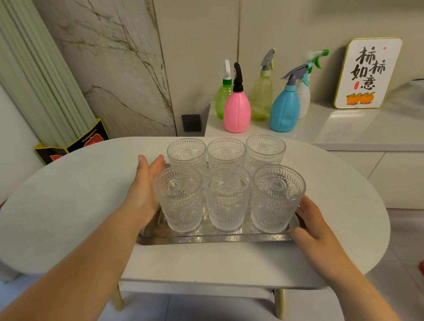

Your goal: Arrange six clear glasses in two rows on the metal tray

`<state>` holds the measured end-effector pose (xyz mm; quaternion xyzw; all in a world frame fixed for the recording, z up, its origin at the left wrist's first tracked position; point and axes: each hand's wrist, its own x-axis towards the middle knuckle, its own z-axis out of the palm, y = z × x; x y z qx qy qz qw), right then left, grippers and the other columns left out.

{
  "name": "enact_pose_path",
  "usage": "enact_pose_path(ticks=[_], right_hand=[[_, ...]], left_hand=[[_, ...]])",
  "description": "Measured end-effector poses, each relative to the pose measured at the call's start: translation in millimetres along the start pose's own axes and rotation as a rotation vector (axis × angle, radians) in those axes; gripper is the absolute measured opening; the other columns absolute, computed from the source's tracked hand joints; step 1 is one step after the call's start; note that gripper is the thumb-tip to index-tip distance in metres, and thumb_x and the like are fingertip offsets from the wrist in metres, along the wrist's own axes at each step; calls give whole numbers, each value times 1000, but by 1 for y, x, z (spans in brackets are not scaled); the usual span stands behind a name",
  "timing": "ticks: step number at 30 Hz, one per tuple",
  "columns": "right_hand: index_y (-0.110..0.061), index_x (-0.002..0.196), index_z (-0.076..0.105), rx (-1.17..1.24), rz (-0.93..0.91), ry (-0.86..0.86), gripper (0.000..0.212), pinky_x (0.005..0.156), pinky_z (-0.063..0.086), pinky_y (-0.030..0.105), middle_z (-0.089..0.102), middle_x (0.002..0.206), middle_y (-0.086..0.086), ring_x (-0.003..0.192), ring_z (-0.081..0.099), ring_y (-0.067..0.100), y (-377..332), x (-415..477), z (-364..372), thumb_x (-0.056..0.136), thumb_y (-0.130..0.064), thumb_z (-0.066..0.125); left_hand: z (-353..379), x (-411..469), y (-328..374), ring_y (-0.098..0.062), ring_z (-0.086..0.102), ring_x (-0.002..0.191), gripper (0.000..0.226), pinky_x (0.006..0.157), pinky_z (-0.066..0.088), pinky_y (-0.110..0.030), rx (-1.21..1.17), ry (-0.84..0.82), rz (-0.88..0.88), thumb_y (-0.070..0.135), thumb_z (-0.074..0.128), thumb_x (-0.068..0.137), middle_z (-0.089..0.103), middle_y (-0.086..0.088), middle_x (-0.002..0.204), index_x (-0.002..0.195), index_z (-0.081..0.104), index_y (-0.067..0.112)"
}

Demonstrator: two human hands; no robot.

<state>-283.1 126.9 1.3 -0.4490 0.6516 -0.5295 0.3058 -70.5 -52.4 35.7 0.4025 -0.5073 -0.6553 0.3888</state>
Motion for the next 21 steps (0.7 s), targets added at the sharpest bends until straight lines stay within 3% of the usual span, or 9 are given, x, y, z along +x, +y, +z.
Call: enact_pose_path(ticks=[2, 4, 7, 11, 14, 18, 20, 21], right_hand=[[-29, 129, 30, 5, 0, 9, 65, 73, 27, -14, 38, 114, -34, 100, 32, -30, 2, 2, -1, 80, 12, 41], [-38, 120, 31, -7, -13, 15, 66, 73, 27, -14, 37, 114, -36, 101, 31, -29, 3, 3, 0, 78, 13, 39], [-43, 112, 31, -38, -17, 14, 68, 73, 25, -15, 35, 113, -38, 104, 32, -26, 2, 3, 1, 77, 15, 37], [-30, 128, 32, -75, -12, 15, 67, 71, 21, -17, 34, 112, -38, 113, 36, -7, 3, 3, 1, 77, 14, 38], [-22, 132, 33, -80, -18, 22, 66, 71, 22, -17, 39, 116, -28, 117, 34, -1, 5, 4, 2, 78, 14, 39], [-20, 132, 35, -89, -35, 76, 65, 72, 25, -15, 44, 124, -13, 116, 39, 5, 5, 5, 4, 77, 14, 41], [-19, 131, 36, -113, -59, 116, 63, 70, 33, -9, 47, 118, -14, 111, 48, 19, 4, 4, 8, 77, 13, 43], [-18, 131, 37, -160, -64, 150, 60, 70, 41, 0, 49, 113, -18, 106, 52, 30, 3, 1, 11, 78, 11, 44]], left_hand=[[3, 2, -1, -18, 48, 115, 57, 98, 34, -39, -54, -63, -12, 56, 8, 87, 47, 2, 133, 123, 44, 30], [3, 3, -3, -14, 53, 105, 54, 91, 39, -36, -120, -67, -20, 55, 10, 89, 53, 1, 124, 118, 48, 30], [3, 3, -4, -20, 50, 112, 56, 96, 35, -39, -151, -41, -31, 53, 12, 89, 49, -2, 131, 127, 42, 24], [2, 2, -5, -24, 45, 121, 59, 104, 31, -44, -141, -28, -47, 54, 12, 89, 46, -5, 138, 130, 39, 22], [3, -2, -5, -25, 40, 126, 60, 107, 27, -45, -113, 47, -31, 54, 11, 89, 41, -5, 142, 132, 35, 19], [-3, -19, -5, -17, 35, 126, 51, 109, 20, -35, 132, 217, 104, 45, 14, 92, 40, -1, 141, 131, 35, 20], [-15, -35, -11, -10, 37, 114, 39, 100, 23, -25, 387, 293, 220, 36, 26, 94, 46, 4, 127, 126, 42, 22], [-24, -46, -14, -8, 36, 111, 35, 96, 23, -20, 519, 327, 270, 30, 32, 93, 45, 6, 121, 125, 45, 22]])
